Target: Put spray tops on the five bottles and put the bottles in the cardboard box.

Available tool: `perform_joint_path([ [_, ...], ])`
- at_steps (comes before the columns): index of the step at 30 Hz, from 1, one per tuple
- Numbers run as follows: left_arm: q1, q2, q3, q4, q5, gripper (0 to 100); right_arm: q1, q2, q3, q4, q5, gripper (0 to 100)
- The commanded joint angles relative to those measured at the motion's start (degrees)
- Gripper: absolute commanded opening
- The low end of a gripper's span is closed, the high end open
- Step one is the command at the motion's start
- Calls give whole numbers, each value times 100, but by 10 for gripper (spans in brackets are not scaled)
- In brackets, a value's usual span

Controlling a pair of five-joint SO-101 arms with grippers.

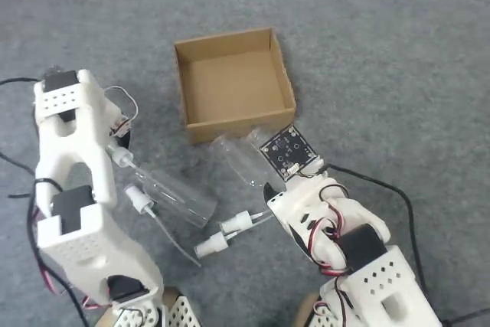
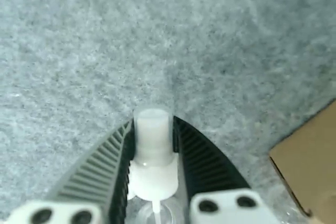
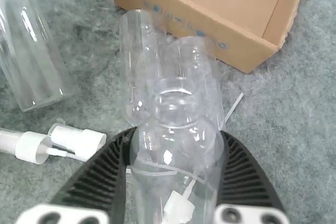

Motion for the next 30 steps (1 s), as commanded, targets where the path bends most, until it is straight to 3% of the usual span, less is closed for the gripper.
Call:
perform_joint_path([
  [1, -26, -484, -48, 53, -18, 9, 31, -180, -79, -145, 18, 121],
  [30, -97, -2356, -75, 440, -9, 9, 31, -180, -79, -119, 18, 120],
])
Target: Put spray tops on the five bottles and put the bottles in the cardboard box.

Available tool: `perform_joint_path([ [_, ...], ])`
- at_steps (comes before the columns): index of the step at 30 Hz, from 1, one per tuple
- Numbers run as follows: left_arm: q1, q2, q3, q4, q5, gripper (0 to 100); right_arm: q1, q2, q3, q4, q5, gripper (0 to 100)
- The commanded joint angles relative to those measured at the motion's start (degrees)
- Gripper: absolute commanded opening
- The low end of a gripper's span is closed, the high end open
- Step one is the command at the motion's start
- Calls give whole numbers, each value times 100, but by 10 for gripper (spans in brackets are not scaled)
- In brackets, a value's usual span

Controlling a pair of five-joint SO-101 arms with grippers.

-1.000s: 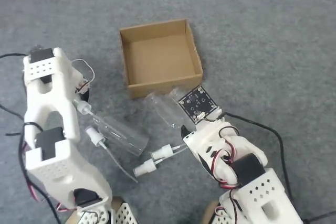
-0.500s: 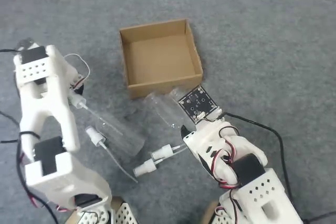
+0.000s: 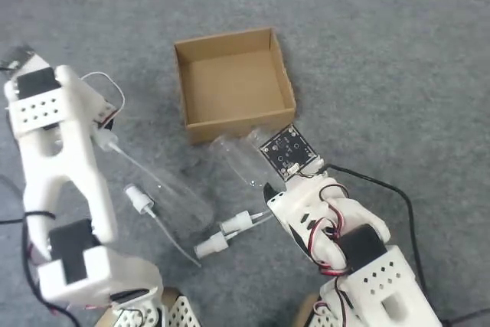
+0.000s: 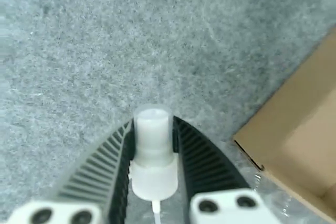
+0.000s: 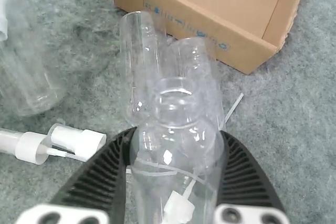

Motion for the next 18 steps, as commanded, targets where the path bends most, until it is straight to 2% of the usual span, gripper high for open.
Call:
perform_joint_path([
  [1, 0, -800, -75, 105, -9, 9, 31, -180, -79, -119, 18, 120],
  [10, 132, -1160, -92, 79, -44, 9, 31, -180, -79, -119, 18, 120],
  [18, 404, -2127, -110, 70, -237, 9, 31, -180, -79, -119, 18, 119],
])
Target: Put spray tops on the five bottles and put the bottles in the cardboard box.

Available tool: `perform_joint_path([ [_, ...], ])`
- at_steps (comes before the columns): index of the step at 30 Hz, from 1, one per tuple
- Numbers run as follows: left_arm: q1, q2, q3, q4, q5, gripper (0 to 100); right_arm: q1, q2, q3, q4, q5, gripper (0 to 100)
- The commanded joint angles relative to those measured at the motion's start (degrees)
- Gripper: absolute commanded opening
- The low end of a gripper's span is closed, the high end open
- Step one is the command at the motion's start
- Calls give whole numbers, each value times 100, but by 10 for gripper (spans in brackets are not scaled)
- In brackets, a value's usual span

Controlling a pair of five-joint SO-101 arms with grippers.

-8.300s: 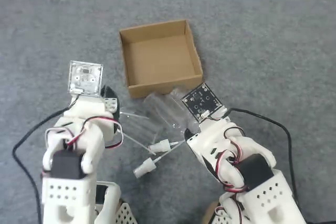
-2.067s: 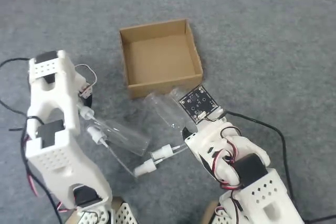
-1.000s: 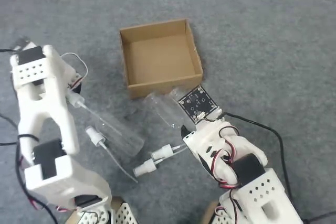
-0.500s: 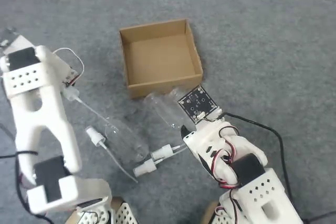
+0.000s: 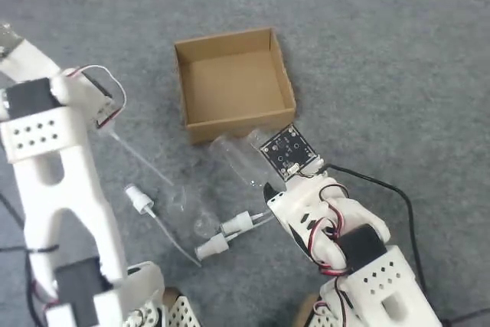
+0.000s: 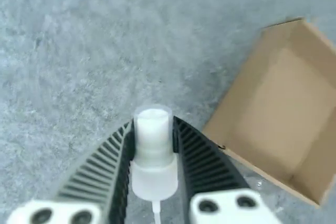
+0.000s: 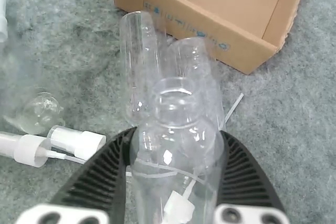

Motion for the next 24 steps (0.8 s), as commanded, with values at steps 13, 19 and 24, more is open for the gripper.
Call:
perform_joint_path([
  [13, 404, -1310, -84, -273, -105, 9, 66, -180, -88, -110, 18, 119],
  [19, 413, -1635, -84, -431, -114, 9, 75, -180, -88, -127, 18, 119],
  [24, 413, -2084, -75, -466, -352, 9, 75, -189, -97, -127, 18, 119],
])
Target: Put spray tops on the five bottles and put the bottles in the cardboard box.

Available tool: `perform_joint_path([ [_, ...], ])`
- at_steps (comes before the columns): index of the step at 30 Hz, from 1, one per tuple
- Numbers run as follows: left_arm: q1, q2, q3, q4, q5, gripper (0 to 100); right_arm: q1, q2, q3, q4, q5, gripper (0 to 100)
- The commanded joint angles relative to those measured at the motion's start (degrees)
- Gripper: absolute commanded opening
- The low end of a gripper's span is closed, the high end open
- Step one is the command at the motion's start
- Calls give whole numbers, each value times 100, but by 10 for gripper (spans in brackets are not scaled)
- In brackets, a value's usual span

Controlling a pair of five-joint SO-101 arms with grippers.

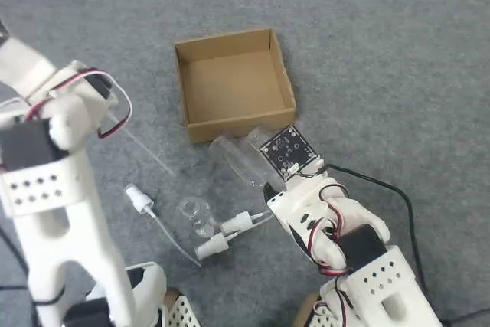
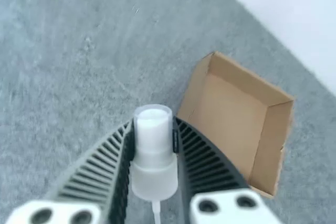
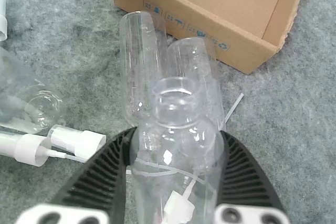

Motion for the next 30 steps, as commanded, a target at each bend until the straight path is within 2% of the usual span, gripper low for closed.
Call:
perform_joint_path([
  [1, 26, -615, -75, -176, -229, 9, 75, -189, -97, -119, 18, 119],
  [7, 167, -1160, 629, -519, -202, 9, 84, -760, -9, -22, 26, 119],
  [16, 703, -2848, 2237, -1670, -185, 9, 40, -2123, 527, 4, 62, 118],
  [23, 1046, -3473, 2853, -2022, -158, 9, 48, -2457, 651, 4, 35, 118],
  [30, 1125, -3516, 3213, -2251, 510, 9, 40, -2457, 677, -4, 26, 118],
])
